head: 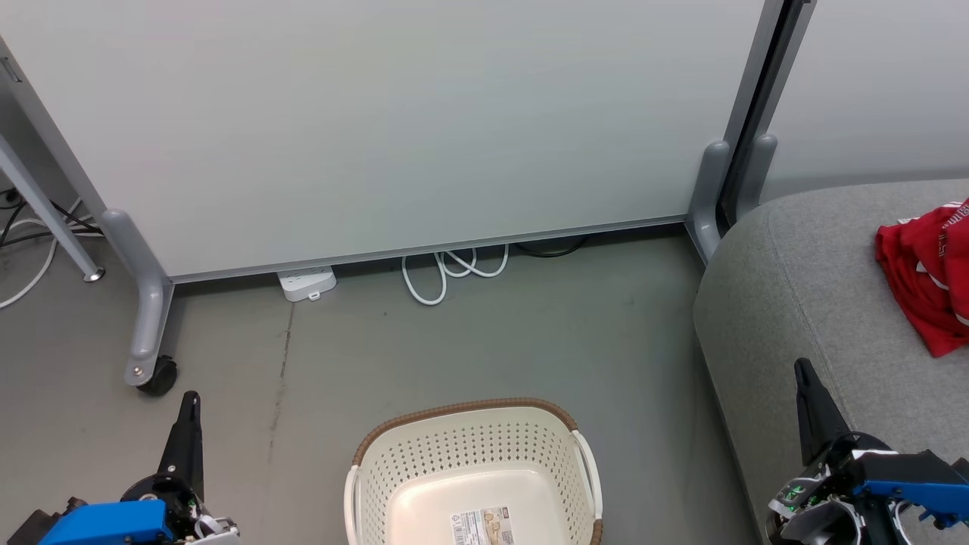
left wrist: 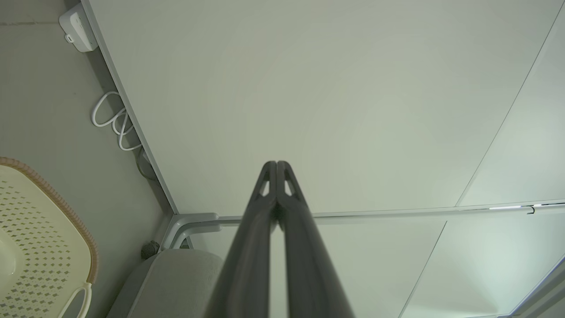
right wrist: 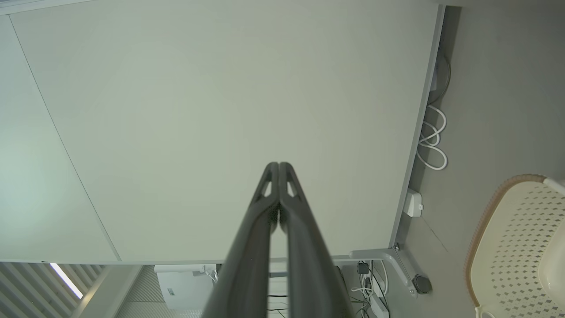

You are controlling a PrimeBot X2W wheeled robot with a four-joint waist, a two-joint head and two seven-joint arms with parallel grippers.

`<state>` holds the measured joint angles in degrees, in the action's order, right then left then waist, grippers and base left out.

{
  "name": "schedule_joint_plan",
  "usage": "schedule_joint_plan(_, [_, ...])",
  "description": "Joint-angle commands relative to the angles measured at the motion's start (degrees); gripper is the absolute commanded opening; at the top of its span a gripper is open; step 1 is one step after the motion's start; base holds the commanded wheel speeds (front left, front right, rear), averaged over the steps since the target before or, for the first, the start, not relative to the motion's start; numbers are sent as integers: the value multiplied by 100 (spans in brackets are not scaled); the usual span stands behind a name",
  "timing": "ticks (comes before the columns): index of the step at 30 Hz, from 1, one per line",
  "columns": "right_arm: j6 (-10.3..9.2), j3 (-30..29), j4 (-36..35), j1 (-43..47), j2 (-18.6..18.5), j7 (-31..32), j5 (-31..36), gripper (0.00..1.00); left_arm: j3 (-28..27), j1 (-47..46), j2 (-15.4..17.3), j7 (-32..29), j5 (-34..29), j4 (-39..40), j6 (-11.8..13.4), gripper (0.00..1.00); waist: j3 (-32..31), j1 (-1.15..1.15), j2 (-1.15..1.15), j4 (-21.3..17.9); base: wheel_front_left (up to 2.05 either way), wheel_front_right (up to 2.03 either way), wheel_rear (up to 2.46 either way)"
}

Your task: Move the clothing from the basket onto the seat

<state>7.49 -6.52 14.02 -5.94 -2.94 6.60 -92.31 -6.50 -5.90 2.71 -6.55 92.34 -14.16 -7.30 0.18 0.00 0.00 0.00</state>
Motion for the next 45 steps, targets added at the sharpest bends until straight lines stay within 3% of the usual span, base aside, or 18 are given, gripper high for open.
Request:
schedule_joint_plan(1, [0, -6, 3, -62, 12, 9, -20, 0, -14, -67, 32, -16, 16, 20, -36, 0, 0, 0, 0, 0, 0, 0, 0])
schedule_joint_plan(45, [0, -5, 3, -62, 12, 9, -20, 0, -13, -66, 32, -16, 16, 21, -36, 0, 0, 0, 0, 0, 0, 0, 0])
